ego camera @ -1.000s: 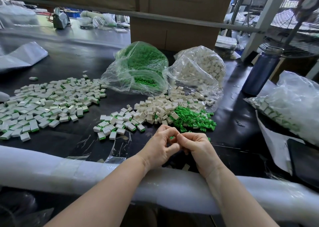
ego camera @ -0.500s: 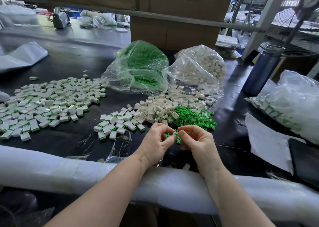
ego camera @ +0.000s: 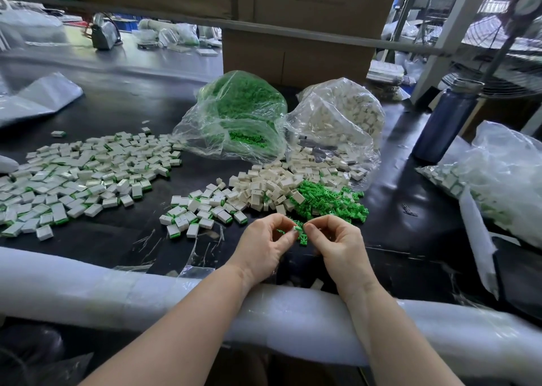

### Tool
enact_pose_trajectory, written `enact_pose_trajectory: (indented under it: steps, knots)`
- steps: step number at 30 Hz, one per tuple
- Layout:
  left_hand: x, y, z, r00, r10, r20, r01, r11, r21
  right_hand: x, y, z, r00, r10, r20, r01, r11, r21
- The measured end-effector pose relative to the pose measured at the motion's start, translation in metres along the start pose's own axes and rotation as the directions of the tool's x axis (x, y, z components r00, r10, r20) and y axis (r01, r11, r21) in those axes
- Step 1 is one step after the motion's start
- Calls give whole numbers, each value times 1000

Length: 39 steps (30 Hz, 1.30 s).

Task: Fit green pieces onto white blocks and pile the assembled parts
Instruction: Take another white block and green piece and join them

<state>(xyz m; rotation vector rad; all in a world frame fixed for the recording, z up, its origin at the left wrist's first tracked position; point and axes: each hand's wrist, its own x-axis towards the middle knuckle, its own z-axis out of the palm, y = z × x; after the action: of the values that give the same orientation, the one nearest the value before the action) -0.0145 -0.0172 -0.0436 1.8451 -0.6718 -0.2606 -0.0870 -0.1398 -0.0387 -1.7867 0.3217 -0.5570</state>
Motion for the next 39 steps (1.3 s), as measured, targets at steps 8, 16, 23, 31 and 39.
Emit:
enact_pose_trajectory:
  steps: [8,16,23,31,39]
  knots:
    - [1,-3,-7,915,-178,-361,134,981,-143,4,8,-4,970,2,-244,-28,994,-104]
    - [4,-6,-9,867,-160,-472,250,959,133,5,10,-1,967,-25,-252,-81,912,-402]
    - [5,-6,-5,888,-209,-410,346,891,294,4,10,0,973,-15,-230,-130,789,-601]
    - [2,-5,-2,944,-68,-324,213,872,440,5,10,1,970,73,-233,-219,682,-698]
    - [7,-7,6,992,-98,-85,129,754,644,4,9,4,964,102,-244,-252,638,-728]
